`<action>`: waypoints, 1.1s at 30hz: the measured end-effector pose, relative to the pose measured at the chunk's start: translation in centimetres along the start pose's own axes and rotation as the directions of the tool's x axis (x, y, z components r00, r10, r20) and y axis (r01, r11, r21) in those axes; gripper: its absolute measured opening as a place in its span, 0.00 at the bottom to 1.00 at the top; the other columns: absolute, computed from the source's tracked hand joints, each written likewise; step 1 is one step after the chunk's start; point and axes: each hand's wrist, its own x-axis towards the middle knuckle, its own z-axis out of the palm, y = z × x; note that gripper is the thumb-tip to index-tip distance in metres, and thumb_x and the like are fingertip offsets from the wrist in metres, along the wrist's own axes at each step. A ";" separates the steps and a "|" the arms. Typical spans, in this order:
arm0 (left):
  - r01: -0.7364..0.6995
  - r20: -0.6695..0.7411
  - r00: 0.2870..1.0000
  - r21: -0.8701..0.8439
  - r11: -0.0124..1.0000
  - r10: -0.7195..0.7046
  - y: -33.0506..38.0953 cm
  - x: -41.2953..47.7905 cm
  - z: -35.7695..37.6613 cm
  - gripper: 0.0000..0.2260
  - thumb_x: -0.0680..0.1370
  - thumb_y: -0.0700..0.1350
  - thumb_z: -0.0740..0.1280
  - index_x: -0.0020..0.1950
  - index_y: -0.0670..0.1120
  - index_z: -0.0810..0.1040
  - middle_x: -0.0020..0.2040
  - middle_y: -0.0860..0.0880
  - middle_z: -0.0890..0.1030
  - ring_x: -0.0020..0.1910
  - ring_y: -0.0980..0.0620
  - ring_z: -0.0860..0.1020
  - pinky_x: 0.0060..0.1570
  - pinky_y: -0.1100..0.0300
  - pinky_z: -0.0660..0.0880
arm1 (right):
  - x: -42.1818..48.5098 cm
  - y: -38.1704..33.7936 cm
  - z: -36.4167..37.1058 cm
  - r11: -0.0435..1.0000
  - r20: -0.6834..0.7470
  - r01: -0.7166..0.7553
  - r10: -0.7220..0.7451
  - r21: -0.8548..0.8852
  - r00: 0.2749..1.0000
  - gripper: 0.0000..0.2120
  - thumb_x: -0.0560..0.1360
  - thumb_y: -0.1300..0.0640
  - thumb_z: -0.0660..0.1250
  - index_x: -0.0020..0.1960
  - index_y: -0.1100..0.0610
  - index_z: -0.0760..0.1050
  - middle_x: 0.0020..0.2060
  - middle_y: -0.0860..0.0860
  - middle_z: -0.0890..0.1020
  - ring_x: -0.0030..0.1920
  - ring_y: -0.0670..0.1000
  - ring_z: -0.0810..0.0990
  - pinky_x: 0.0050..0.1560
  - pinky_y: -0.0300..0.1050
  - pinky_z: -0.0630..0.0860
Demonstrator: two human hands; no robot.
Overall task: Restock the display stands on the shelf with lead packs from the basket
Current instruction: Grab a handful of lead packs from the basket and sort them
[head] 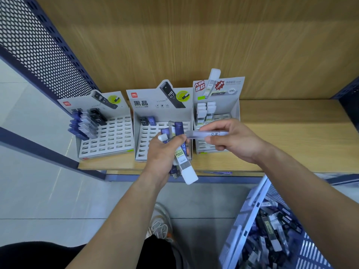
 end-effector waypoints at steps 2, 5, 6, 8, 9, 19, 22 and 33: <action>-0.009 -0.012 1.000 0.012 1.000 0.009 -0.2 0.1 0.0 0.03 0.77 0.43 0.73 0.47 0.45 0.80 0.41 0.44 0.85 0.35 0.44 0.80 0.35 0.56 0.74 | 0.1 0.2 0.1 1.000 0.010 -0.013 0.013 0.017 1.000 0.11 0.75 0.68 0.67 0.49 0.54 0.83 0.38 0.51 0.79 0.34 0.49 0.69 0.32 0.41 0.67; -0.016 -0.020 1.000 0.033 0.999 0.017 -0.1 0.1 -0.2 0.03 0.77 0.43 0.73 0.46 0.45 0.81 0.41 0.43 0.84 0.36 0.45 0.80 0.31 0.58 0.74 | 0.3 0.2 0.0 0.997 -0.034 -0.014 0.016 0.073 0.999 0.08 0.74 0.66 0.65 0.49 0.55 0.75 0.37 0.53 0.74 0.33 0.50 0.68 0.34 0.44 0.64; -0.017 -0.025 1.000 0.048 0.999 0.018 0.0 0.0 -0.2 0.03 0.77 0.43 0.73 0.47 0.44 0.82 0.40 0.43 0.84 0.36 0.45 0.80 0.29 0.59 0.73 | 0.3 0.2 0.0 0.998 -0.060 0.007 -0.003 0.066 0.998 0.07 0.75 0.67 0.66 0.49 0.56 0.74 0.35 0.52 0.75 0.33 0.50 0.68 0.35 0.45 0.65; -0.019 -0.037 0.999 0.066 0.998 0.021 0.3 -0.3 -0.6 0.06 0.77 0.43 0.73 0.50 0.42 0.82 0.40 0.43 0.84 0.36 0.46 0.80 0.31 0.59 0.76 | 0.1 -0.1 0.0 0.997 -0.111 0.065 -0.061 0.035 0.992 0.08 0.76 0.67 0.70 0.49 0.57 0.75 0.33 0.50 0.77 0.32 0.51 0.69 0.35 0.44 0.68; -0.021 -0.041 0.999 0.078 0.997 0.024 0.6 -0.5 -0.9 0.06 0.77 0.43 0.73 0.49 0.42 0.82 0.41 0.43 0.84 0.36 0.46 0.80 0.34 0.57 0.76 | -0.1 -0.4 0.1 0.995 -0.131 0.091 -0.086 0.032 0.988 0.08 0.75 0.67 0.71 0.50 0.57 0.75 0.32 0.49 0.79 0.33 0.51 0.70 0.36 0.43 0.71; -0.052 -0.173 0.978 0.320 0.946 0.113 5.4 -4.0 -14.7 0.04 0.75 0.36 0.73 0.48 0.37 0.81 0.42 0.39 0.84 0.33 0.48 0.81 0.33 0.58 0.79 | 3.4 -3.7 10.7 0.974 -0.056 0.217 -0.221 -0.065 0.974 0.07 0.81 0.63 0.64 0.52 0.59 0.81 0.42 0.59 0.83 0.41 0.51 0.83 0.47 0.45 0.82; -0.040 -0.229 0.963 0.400 0.916 0.142 5.9 -5.4 -19.9 0.05 0.74 0.36 0.73 0.47 0.38 0.80 0.39 0.39 0.83 0.32 0.48 0.80 0.34 0.59 0.77 | 6.1 -4.7 16.0 0.943 0.030 0.281 -0.280 -0.175 0.959 0.05 0.80 0.61 0.66 0.52 0.56 0.80 0.40 0.54 0.84 0.41 0.51 0.85 0.47 0.48 0.83; 0.058 -0.345 0.937 0.284 0.957 0.046 5.0 -4.7 -26.7 0.15 0.64 0.46 0.74 0.47 0.39 0.83 0.37 0.42 0.82 0.38 0.43 0.80 0.40 0.50 0.77 | 14.9 -4.8 25.6 0.727 0.102 0.328 -0.337 -0.603 0.936 0.05 0.79 0.57 0.68 0.54 0.55 0.79 0.43 0.50 0.82 0.44 0.50 0.81 0.50 0.51 0.81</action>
